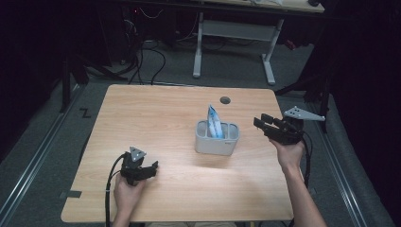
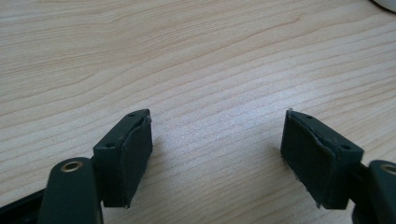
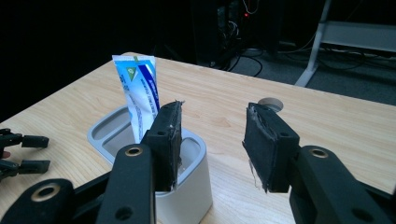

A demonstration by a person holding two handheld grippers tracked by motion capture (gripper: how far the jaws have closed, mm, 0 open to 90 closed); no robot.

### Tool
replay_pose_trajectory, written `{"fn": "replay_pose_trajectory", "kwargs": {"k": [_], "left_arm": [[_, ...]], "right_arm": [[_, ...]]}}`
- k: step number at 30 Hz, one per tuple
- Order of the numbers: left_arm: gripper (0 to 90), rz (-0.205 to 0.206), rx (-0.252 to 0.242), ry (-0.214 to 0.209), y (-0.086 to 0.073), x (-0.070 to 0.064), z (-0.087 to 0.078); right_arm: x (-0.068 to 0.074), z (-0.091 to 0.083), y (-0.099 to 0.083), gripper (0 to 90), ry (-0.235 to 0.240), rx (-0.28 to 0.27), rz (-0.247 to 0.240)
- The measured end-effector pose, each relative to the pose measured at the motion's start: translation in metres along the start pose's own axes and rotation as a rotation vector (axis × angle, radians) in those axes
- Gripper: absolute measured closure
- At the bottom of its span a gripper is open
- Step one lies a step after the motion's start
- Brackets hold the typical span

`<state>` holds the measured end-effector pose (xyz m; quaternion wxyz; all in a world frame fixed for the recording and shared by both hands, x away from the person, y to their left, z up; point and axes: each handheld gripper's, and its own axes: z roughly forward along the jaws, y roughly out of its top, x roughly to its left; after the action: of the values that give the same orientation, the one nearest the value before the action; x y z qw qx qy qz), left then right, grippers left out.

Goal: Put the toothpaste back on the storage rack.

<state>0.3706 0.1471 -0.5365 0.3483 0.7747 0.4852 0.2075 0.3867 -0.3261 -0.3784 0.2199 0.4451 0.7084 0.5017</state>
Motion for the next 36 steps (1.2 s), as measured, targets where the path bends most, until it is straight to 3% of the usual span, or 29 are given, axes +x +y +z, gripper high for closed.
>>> {"fn": "replay_pose_trajectory", "kwargs": {"k": [21, 36], "left_arm": [[25.3, 0.000, 0.000, 0.000, 0.000, 0.000, 0.000], [25.3, 0.000, 0.000, 0.000, 0.000, 0.000, 0.000]], "right_arm": [[-0.012, -0.023, -0.016, 56.2, -0.013, -0.024, 0.030], [-0.019, -0.034, -0.036, 56.2, -0.022, -0.018, 0.057]]}}
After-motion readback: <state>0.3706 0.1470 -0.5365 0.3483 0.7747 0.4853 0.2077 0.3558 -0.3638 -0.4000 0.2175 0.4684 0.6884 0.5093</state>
